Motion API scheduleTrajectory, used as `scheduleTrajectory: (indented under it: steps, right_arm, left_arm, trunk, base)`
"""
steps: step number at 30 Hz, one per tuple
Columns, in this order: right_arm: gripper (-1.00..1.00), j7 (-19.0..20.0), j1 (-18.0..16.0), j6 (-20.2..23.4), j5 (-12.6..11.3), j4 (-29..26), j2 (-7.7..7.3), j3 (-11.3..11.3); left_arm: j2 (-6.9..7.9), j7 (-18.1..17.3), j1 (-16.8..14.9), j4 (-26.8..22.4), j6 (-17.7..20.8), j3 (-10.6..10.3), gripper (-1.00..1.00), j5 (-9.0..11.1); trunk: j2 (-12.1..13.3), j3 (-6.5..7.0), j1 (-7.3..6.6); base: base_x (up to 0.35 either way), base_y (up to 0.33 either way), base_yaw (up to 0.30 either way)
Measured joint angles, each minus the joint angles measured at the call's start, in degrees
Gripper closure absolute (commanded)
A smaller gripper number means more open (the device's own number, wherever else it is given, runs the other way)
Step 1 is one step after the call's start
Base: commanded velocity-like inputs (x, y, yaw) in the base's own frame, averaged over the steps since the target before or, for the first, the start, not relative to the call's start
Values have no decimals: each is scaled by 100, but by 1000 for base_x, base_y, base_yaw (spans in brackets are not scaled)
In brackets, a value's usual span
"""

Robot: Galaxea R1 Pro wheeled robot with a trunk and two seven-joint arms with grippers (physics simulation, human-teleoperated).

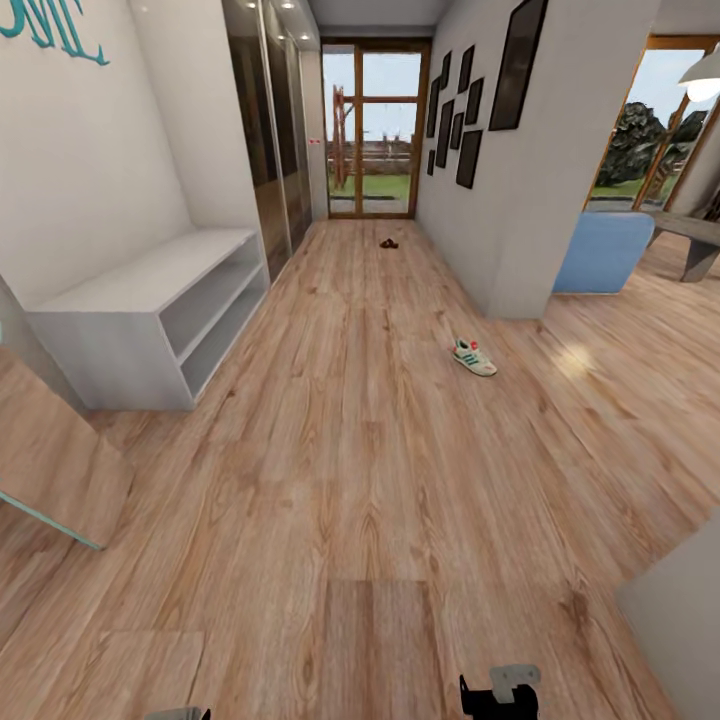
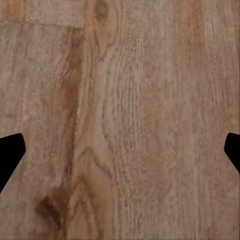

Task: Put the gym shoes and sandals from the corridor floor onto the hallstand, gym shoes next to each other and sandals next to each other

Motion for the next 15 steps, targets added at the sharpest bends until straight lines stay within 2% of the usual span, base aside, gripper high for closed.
scheduleTrajectory:
  steps: [15]
  right_arm:
    - [-100,0,0,0,0,0,3,0]
  left_arm:
    - [0,0,-2,1,0,0,-100,0]
  trunk:
    - [0,0,0]
  base:
    - [339,0,0]
